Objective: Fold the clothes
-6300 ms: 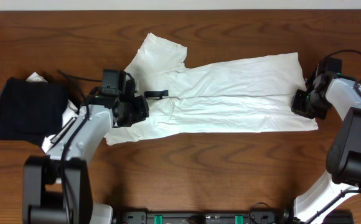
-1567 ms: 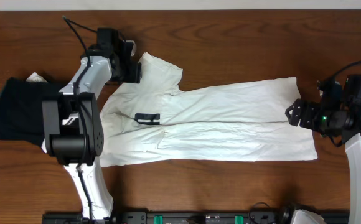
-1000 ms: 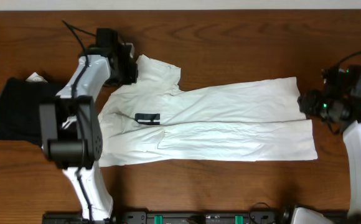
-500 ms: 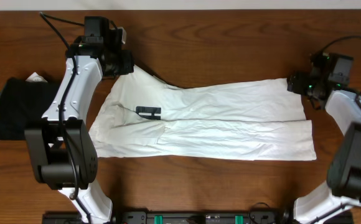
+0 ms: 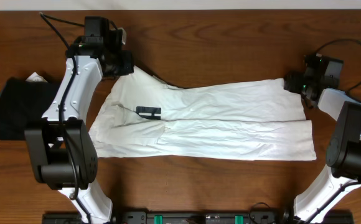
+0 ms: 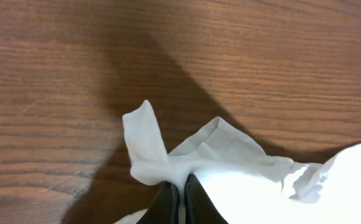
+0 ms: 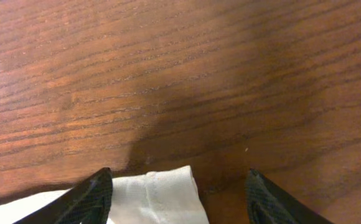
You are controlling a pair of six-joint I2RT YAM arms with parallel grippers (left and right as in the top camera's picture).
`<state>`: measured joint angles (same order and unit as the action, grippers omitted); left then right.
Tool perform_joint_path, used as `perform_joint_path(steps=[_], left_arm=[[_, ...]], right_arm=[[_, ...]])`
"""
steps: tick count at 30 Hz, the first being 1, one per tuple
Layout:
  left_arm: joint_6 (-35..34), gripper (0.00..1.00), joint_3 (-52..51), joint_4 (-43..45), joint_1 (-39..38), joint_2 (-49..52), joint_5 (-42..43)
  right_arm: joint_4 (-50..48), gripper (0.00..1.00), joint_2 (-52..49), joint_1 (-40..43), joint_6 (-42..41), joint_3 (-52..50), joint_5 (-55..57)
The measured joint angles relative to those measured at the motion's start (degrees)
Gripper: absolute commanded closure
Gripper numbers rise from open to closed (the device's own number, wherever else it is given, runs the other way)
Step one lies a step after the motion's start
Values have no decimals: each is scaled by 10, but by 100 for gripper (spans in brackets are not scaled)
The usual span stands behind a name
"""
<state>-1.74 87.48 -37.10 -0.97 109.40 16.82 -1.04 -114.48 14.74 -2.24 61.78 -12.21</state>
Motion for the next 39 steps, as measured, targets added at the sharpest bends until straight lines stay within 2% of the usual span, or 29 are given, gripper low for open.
perform_joint_path(steps=[3, 7, 10, 13, 14, 15, 24, 29, 39], left_arm=[[0, 94, 0, 0, 0, 0, 0], [0, 94, 0, 0, 0, 0, 0], [0, 93, 0, 0, 0, 0, 0], [0, 94, 0, 0, 0, 0, 0], [0, 94, 0, 0, 0, 0, 0], [0, 94, 0, 0, 0, 0, 0], [0, 94, 0, -9, 0, 0, 0], [0, 94, 0, -30, 0, 0, 0], [0, 94, 0, -113, 3, 0, 5]], right_arm=[[0, 48, -1, 0, -1, 0, 0], [0, 66, -2, 0, 0, 0, 0], [0, 71, -3, -5, -1, 0, 2], [-2, 86, -4, -10, 1, 0, 2], [-2, 96, -4, -12, 0, 0, 3], [-2, 99, -4, -13, 0, 0, 5], [25, 99, 1, -15, -21, 5, 57], [72, 99, 21, -6, -26, 4, 80], [187, 99, 120, 26, -31, 2, 94]])
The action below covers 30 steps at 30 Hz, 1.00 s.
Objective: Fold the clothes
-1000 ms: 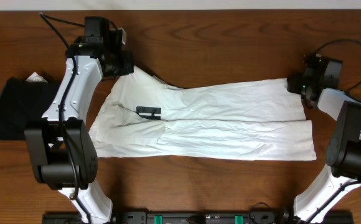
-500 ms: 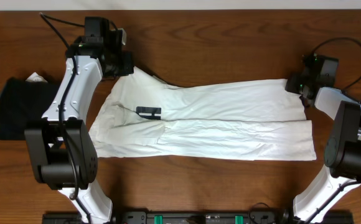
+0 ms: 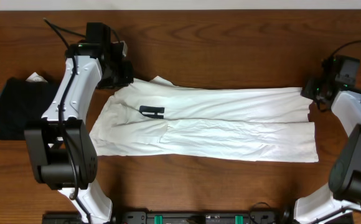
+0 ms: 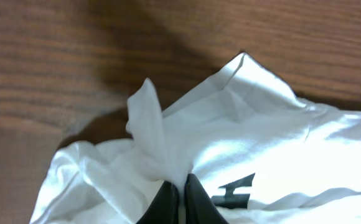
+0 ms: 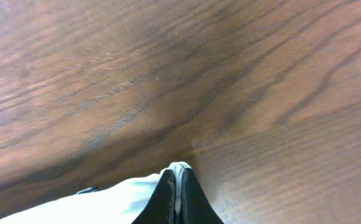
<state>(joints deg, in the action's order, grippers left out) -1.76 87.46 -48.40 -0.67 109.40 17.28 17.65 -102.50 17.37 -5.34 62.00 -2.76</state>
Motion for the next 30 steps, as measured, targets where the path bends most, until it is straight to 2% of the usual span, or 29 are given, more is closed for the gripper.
perform_joint_path(steps=[5, 14, 22, 30], left_arm=[[-10, 94, 0, -16, 22, 0, 12], [-13, 94, 0, -40, 47, -16, 87], [-14, 94, 0, -91, 52, -27, 96], [-15, 94, 0, -179, 83, -27, 98]], right_arm=[[38, 99, 21, 0, -1, 0, 1], [122, 99, 21, 0, -3, -1, 3], [170, 99, 27, 9, -17, -1, 4], [190, 99, 36, 35, -30, -1, 12]])
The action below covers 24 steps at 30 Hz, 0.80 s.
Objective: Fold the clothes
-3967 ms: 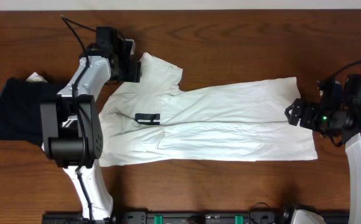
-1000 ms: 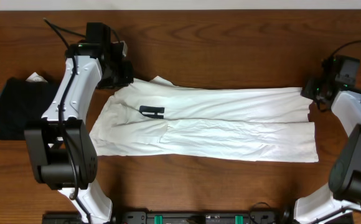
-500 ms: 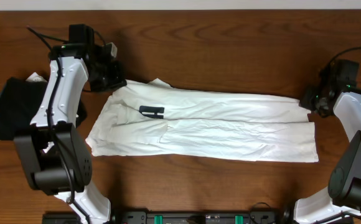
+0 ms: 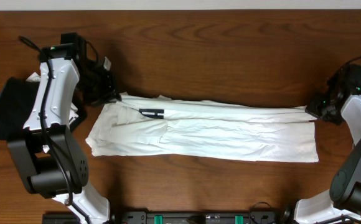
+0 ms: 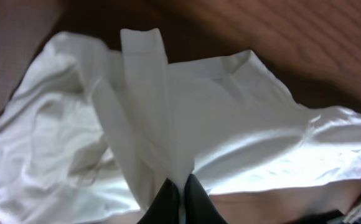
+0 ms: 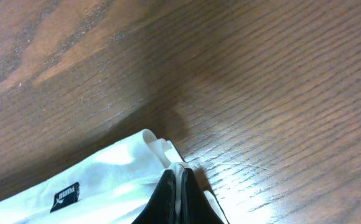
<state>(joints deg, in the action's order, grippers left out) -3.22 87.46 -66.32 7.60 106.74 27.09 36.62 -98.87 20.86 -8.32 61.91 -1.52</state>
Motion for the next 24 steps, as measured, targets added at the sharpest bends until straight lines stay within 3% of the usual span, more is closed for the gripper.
perform_joint_path(steps=[24], left_arm=[[4, 94, -7, -97, 5, 0, -25]], right_arm=[[60, 95, 0, 2, -16, 0, 36]])
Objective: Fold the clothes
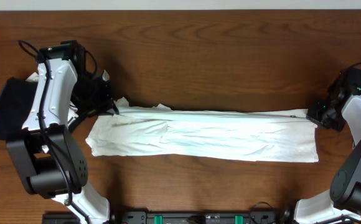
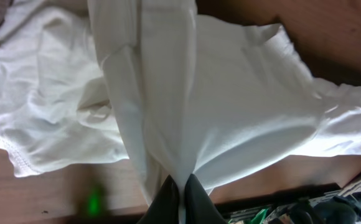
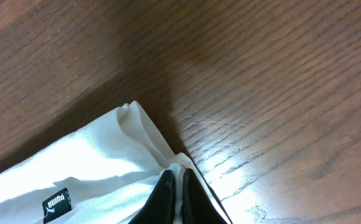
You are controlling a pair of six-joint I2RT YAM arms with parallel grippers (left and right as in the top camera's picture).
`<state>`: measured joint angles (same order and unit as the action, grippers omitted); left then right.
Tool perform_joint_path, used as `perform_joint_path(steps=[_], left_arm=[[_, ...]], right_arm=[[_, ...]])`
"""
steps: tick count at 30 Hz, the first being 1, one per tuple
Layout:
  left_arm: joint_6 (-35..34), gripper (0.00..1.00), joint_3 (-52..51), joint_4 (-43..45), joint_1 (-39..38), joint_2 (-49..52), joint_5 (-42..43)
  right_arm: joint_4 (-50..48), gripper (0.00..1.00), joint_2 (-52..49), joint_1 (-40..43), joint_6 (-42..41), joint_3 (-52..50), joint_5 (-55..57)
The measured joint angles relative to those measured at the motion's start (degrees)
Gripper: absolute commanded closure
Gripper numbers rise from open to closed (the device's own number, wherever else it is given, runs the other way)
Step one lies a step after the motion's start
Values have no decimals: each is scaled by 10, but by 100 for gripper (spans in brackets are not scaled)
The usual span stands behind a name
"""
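Observation:
White trousers lie stretched in a long narrow band across the wooden table, the far half folded over the near half. My left gripper is shut on the waist end's upper edge; in the left wrist view, cloth hangs from the left gripper. My right gripper is shut on the leg hem at the right end. The right wrist view has the right gripper pinching layered hem, with a small black label beside it.
A dark garment lies at the left edge, behind the left arm. A black rail runs along the table's front edge. Both arm bases stand at the near corners.
Both grippers sit slightly nearer the front with the trousers' far edge. The fold lies further over, and the black mark on the waist no longer shows from overhead.
First my left gripper held the far waist corner and my right stood open around the far leg hem. Then the right was shut on the hem and the trousers lay taut. After that the far edge lay partly over the near half, and now further over it.

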<state>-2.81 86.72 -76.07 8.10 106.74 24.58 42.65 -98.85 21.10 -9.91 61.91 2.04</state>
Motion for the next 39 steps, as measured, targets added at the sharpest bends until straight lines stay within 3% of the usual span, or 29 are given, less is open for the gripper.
perform_joint_path(steps=[5, 12, 39], left_arm=[[0, 94, -21, -2, 0, 0, -10], [0, 94, -42, -2, 0, 0, -26], [0, 94, -57, -19, 0, 0, -38]], right_arm=[[4, 95, 0, 0, -2, 0, 2], [7, 86, 0, 1, -3, 0, 11], [31, 81, 0, 6, -3, 0, 1]])
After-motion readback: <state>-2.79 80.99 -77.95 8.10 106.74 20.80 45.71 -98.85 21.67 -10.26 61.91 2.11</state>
